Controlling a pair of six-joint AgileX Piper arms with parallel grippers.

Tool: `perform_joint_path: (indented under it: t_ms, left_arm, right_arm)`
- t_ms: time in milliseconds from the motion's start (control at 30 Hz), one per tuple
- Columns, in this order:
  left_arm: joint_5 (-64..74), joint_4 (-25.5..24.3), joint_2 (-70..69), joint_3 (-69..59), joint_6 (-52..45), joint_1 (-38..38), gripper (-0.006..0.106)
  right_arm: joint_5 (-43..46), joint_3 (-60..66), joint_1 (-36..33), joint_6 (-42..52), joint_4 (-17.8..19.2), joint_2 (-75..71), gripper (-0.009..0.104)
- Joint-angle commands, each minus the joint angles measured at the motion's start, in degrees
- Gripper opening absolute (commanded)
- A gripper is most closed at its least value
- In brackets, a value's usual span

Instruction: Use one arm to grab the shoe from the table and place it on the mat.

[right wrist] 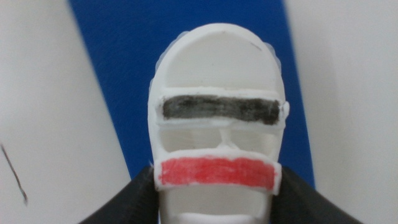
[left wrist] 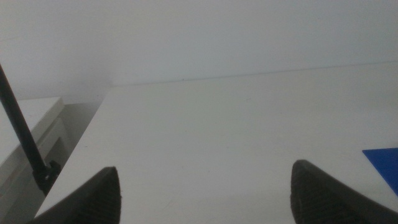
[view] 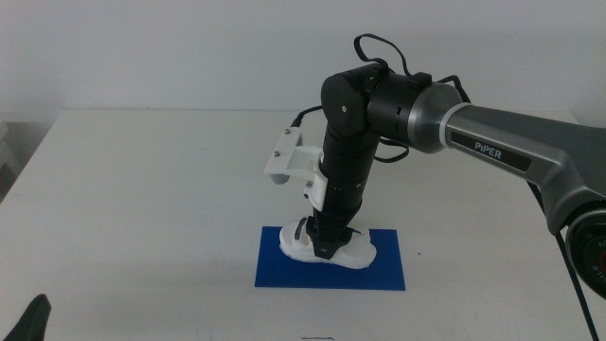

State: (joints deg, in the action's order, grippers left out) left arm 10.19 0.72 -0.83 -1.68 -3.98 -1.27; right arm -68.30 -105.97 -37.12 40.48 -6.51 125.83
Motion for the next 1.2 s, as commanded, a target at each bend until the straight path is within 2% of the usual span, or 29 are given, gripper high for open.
perform_joint_path:
  t_ms: [0,567,767,833,867,1033,1167]
  left_arm:
    - [-4.72,0.49,-1.07,0.19,0.84,-0.26,0.094]
    - [-4.72,0.49,-1.07,0.19,0.84,-0.26,0.094]
    - [-4.72,0.49,-1.07,0.19,0.84,-0.26,0.094]
    - [-4.72,0.49,-1.07,0.19,0.84,-0.26,0.094]
    - [-4.72,0.49,-1.07,0.19,0.84,-0.26,0.094]
    - [-4.72,0.49,-1.07,0.19,0.84,-0.26,0.094]
    - [-4.72,0.49,-1.07,0.19,0.84,-0.26,0.094]
  right_arm:
    - [0.09,-1.65,0.07,6.7,-0.53,-3.76,-0.001]
    - [0.09,-1.65,0.07,10.0,0.7,-3.76,-0.001]
    - [0.09,-1.65,0.07,11.53,1.25,-3.71,0.008]
    - [0.17,-1.65,0.07,11.53,1.2,-3.59,0.015]
    - [0.12,-1.65,0.07,11.53,1.07,-3.14,0.032]
    - [0.24,-1.65,0.07,11.48,1.01,-2.9,0.062]
    - [0.05,-1.65,0.07,10.69,0.87,-3.11,0.079]
